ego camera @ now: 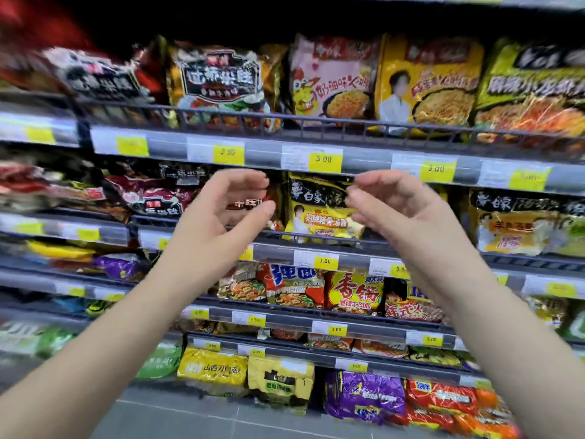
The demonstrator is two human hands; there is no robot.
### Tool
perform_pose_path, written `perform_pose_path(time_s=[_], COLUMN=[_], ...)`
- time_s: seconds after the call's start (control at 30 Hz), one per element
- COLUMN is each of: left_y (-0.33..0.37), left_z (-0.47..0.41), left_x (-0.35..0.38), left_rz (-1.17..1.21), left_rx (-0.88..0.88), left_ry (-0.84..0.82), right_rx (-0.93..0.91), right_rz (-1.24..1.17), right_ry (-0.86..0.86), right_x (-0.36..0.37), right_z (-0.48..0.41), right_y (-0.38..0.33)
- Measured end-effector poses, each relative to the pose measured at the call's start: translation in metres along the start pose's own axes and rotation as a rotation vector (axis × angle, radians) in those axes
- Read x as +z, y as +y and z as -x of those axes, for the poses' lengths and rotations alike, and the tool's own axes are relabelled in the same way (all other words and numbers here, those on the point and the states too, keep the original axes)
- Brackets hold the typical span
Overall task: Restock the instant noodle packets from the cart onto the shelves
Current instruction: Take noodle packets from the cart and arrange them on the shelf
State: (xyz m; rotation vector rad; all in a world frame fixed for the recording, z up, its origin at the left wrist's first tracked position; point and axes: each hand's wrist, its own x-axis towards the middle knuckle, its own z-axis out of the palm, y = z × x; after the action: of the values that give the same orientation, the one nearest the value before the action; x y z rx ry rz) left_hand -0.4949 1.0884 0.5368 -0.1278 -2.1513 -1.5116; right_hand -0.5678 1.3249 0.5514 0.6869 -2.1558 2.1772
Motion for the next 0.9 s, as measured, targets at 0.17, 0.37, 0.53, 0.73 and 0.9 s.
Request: perform_pose_path(time_s=[0.17, 0.37, 0.53, 0.73, 0.9], left_y=[0.073, 0.129, 0.156, 0.172, 0.163], left_z=[0.028, 0.085, 0.148, 0.223, 0.266], left_x=[-0.04, -0.083, -0.121, -0.171, -0.222], left_rz=[0.001, -0.062, -0.155, -0.252, -0.269], left_rx=[0.081, 0.173, 0.118, 0.04, 0.019], left_ry=[0.054, 0.164, 0.304, 0.48, 0.604], right_rx=[-0.181, -0.26, -0.299, -0.295, -0.261], right_rz=[-0.033, -0.12, -0.172, -0.301, -0.331], right_ry=[-0.158, -0.386, -0.54, -0.694, -0.803], right_x=[0.016, 0.05, 0.095, 0.164, 0.236], right_z=[0.032, 0.069, 0.086, 0.107, 0.124], right_y=[-0.08, -0.122, -0.134, -0.136, -0.136])
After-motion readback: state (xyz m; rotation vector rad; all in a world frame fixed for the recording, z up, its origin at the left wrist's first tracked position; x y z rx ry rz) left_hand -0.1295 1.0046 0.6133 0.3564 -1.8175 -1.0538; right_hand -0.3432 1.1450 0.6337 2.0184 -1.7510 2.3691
